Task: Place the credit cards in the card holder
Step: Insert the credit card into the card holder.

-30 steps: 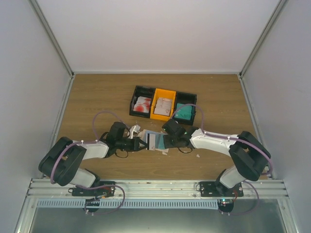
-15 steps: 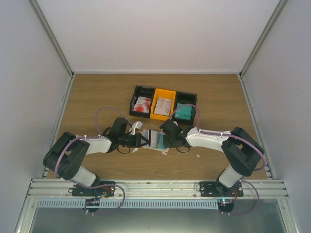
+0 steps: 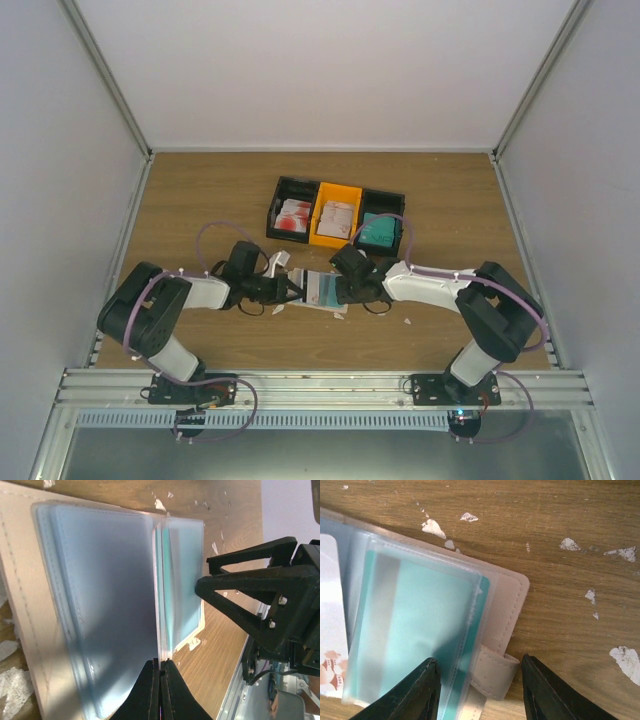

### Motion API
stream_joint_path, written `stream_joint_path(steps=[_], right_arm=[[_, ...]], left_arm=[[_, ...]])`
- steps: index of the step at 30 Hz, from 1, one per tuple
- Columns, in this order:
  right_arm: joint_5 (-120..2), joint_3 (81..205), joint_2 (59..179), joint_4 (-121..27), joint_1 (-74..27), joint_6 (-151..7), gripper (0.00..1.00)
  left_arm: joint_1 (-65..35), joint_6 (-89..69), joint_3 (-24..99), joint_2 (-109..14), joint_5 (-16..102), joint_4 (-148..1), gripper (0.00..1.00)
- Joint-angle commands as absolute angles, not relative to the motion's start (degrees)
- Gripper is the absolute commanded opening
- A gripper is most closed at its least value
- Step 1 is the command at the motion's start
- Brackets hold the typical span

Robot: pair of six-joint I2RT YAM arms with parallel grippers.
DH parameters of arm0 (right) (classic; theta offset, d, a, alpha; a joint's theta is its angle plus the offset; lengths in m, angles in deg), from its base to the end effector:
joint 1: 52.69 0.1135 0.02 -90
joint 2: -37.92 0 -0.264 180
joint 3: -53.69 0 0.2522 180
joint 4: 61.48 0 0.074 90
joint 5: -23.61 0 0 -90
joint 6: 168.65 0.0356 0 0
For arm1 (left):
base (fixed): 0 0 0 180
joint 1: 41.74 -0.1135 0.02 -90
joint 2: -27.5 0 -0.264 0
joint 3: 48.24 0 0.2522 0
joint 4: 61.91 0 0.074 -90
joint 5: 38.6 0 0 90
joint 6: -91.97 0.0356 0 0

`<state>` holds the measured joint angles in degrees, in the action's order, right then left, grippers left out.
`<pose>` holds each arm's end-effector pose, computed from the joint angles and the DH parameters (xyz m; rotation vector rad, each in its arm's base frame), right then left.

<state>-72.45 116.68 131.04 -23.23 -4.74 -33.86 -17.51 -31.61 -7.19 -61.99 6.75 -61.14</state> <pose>0.1989 0.2149 0.1488 -0.0488 2.7916 0.2839 0.2194 -0.1262 0.1153 0.1939 2.5433 -1.3770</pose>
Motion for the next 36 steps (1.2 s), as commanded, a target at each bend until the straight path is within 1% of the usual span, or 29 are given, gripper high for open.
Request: stream_joint_path(steps=[1, 11, 14, 18, 24, 29, 33, 36], right_arm=[[-73.25, 116.35, 133.11, -21.70, -5.58, -34.26, 0.45], [-72.48, 116.33, 133.72, -22.28, -5.67, -34.44, 0.45], [-72.45, 116.21, 133.86, -22.30, -5.67, -34.44, 0.45], [-72.70, 115.98, 133.81, -22.28, -5.67, -34.28, 0.43], [-72.74, 115.66, 133.88, -22.58, -5.67, -34.35, 0.40], [-72.77, 115.44, 133.90, -22.78, -5.67, -34.28, 0.39], [-72.75, 115.33, 133.90, -22.94, -5.67, -34.27, 0.39], [-72.63, 115.40, 133.81, -23.05, -5.67, -34.27, 0.39]], left_arm=[[-17.62, -31.12, -5.34, -65.19, 1.83, -57.21, 0.00], [-17.59, -33.52, -5.35, -68.98, -2.54, -52.89, 0.00], [-17.62, -34.78, -5.93, -67.68, -0.85, -52.67, 0.00], [-17.77, -35.69, -7.14, -63.36, 2.64, -53.90, 0.00], [-17.80, -36.78, -7.56, -60.39, 2.88, -54.57, 0.00], [-17.71, -38.63, -8.19, -62.54, 2.21, -52.22, 0.00], [-17.56, -43.87, -10.39, -66.01, -0.82, -44.31, 0.00], [-17.32, -45.48, -11.29, -68.03, -0.91, -41.83, 0.00]])
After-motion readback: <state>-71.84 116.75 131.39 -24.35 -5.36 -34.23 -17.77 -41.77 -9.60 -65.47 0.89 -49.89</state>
